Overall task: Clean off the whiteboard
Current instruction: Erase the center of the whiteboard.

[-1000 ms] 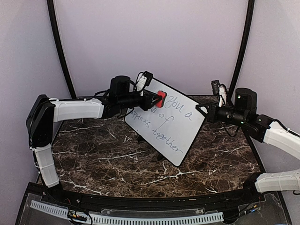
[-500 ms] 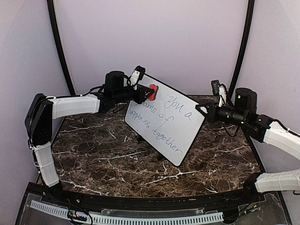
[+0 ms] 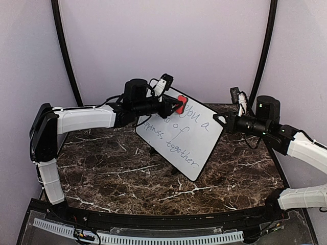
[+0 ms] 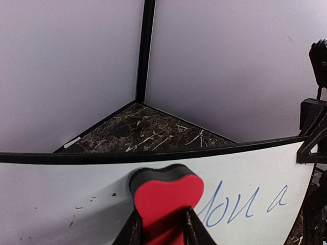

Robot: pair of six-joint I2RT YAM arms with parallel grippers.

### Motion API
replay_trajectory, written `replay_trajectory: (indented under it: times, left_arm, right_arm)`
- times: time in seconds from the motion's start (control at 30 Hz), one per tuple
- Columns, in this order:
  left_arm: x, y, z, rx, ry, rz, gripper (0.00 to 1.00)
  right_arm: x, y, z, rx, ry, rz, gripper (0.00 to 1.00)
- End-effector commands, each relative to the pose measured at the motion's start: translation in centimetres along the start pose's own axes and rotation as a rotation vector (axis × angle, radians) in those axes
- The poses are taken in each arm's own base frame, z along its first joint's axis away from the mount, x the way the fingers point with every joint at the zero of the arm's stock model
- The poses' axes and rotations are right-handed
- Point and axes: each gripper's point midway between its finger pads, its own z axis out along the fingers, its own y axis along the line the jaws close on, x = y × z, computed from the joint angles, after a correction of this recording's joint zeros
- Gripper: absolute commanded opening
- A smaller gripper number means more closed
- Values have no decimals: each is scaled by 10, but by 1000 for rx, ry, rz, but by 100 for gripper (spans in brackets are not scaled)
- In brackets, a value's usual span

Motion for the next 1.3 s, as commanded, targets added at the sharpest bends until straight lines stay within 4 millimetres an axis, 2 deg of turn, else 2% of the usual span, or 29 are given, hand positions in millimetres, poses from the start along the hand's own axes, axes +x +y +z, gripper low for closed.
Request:
replay_trajectory:
  times: [0.0, 0.13, 0.27, 0.4, 0.53, 0.6, 0.77, 1.07, 1.17, 1.27]
  left_arm:
    - [38, -19, 10, 31, 71, 15, 25]
    - [42, -15, 10, 0, 79, 14, 25]
    - [35, 11, 4, -94, 66, 0, 25]
    - [26, 49, -10, -153, 41, -36, 25]
    - [26, 65, -15, -186, 52, -19, 25]
    - [28, 65, -15, -179, 58, -20, 25]
    - [36, 53, -9, -120, 67, -36, 25]
    - [57, -8, 4, 10, 91, 12, 25]
    - [65, -21, 6, 30, 102, 22, 25]
    - [71, -26, 5, 42, 106, 11, 25]
  right_arm:
    - [18, 33, 0, -155, 68, -154, 0]
    - [18, 33, 0, -155, 71, -155, 0]
    - [18, 33, -1, -151, 69, -158, 0]
    - [19, 32, -1, -149, 68, -158, 0]
    - [18, 33, -1, -154, 66, -159, 0]
    - [18, 33, 0, -154, 67, -159, 0]
    - [18, 33, 0, -155, 69, -158, 0]
    - [18, 33, -1, -152, 69, -156, 0]
    - [19, 33, -1, -151, 69, -156, 0]
    - [19, 33, -1, -151, 69, -156, 0]
